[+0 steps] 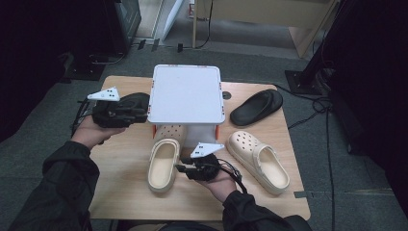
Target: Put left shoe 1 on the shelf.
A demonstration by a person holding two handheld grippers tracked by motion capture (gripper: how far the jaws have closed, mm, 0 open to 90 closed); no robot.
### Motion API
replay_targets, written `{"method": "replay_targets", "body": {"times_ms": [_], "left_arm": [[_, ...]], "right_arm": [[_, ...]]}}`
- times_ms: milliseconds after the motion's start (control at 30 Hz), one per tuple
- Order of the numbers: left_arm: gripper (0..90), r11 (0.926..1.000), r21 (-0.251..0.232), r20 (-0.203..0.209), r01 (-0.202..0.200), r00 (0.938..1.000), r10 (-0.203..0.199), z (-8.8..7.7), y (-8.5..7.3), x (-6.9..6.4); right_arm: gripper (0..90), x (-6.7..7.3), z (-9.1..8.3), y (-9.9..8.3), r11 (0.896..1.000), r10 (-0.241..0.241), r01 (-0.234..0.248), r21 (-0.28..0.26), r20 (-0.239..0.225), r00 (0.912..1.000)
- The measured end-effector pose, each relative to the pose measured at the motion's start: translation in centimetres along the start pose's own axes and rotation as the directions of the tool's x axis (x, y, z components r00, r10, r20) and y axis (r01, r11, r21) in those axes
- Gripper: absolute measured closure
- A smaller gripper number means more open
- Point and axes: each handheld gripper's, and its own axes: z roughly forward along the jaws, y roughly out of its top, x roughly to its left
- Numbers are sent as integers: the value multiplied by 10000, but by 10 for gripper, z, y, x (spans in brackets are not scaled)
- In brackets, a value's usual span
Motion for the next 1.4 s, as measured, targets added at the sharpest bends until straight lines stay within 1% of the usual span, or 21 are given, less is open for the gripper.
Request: {"method": "replay_targets", "body": {"times_ms": [100, 200, 267, 300, 367, 467, 533, 633, 700, 767, 800, 833, 867, 933, 967, 1033, 1133, 1167, 1233, 1267, 1400], "left_arm": [[682, 9999, -136, 72, -18, 10000, 19, 6, 5, 2], [689, 10000, -34, 108, -90, 9999, 90, 14, 8, 4], [693, 10000, -8, 145, -53, 9999, 53, 19, 9, 5], [695, 10000, 5, 155, -61, 9999, 61, 21, 10, 6], [699, 9998, 146, 129, -101, 9999, 99, 24, 9, 6], [705, 9999, 141, 186, -97, 9998, 94, 25, 9, 7], [711, 9998, 160, 198, -105, 9998, 102, 25, 9, 7], [720, 9992, 241, 117, -327, 9994, 324, 25, 9, 6], [726, 9991, 269, 107, -319, 9994, 316, 26, 10, 5], [730, 9991, 302, 100, -300, 9995, 297, 25, 10, 6], [732, 9991, 306, 112, -301, 9995, 298, 25, 10, 6], [734, 9991, 314, 116, -297, 9995, 294, 25, 10, 6], [737, 9991, 316, 122, -283, 9995, 280, 25, 10, 6], [739, 9989, 351, 103, -306, 9995, 302, 25, 10, 6], [741, 9989, 359, 98, -311, 9995, 308, 25, 11, 6], [743, 9988, 362, 64, -341, 9994, 339, 25, 10, 6], [746, 9988, 345, 87, -357, 9993, 354, 25, 10, 6], [746, 9988, 344, 86, -359, 9993, 356, 25, 10, 6], [749, 9988, 346, 141, -359, 9993, 354, 25, 10, 5], [749, 9988, 345, 137, -343, 9993, 339, 25, 10, 5], [752, 9988, 349, 108, -335, 9994, 331, 25, 10, 5]], "right_arm": [[583, 0, 3, 2, 9999, 6, -5, -123, 136, 9999], [567, -1, 8, 5, 9995, 85, -74, -301, 364, 9993], [570, -4, 14, 6, 9993, 164, -146, -346, 539, 9984], [592, -5, 16, 6, 9994, 179, -158, -319, 670, 9976], [633, -8, 18, 6, 9987, 69, -28, -512, 794, 9968], [633, -10, 19, 8, 9988, -75, 138, -461, 1344, 9909], [634, -15, 18, 8, 9989, -21, 85, -457, 1371, 9905], [666, -19, 17, 8, 9988, -63, 131, -462, 1443, 9895], [663, -21, 16, 9, 9982, 19, 68, -598, 1439, 9896], [619, -22, 16, 10, 9963, 350, -265, -818, 1042, 9939], [608, -22, 17, 11, 9959, 497, -432, -799, 811, 9955], [589, -19, 18, 12, 9958, 520, -460, -791, 748, 9958], [569, -16, 20, 12, 9961, 406, -335, -820, 856, 9955], [574, -11, 24, 12, 9973, 123, -32, -734, 1242, 9922], [572, -11, 26, 12, 9971, 133, -32, -762, 1319, 9912], [580, -13, 26, 12, 9960, 275, -164, -880, 1264, 9916], [633, -17, 25, 15, 9956, 84, 73, -933, 1660, 9861], [643, -20, 23, 15, 9945, 110, 74, -1043, 1748, 9845], [645, -25, 22, 16, 9944, 106, 83, -1057, 1767, 9842], [649, -28, 21, 16, 9930, 138, 70, -1183, 1745, 9846], [642, -28, 19, 16, 9921, 261, -61, -1250, 1584, 9870]]}}
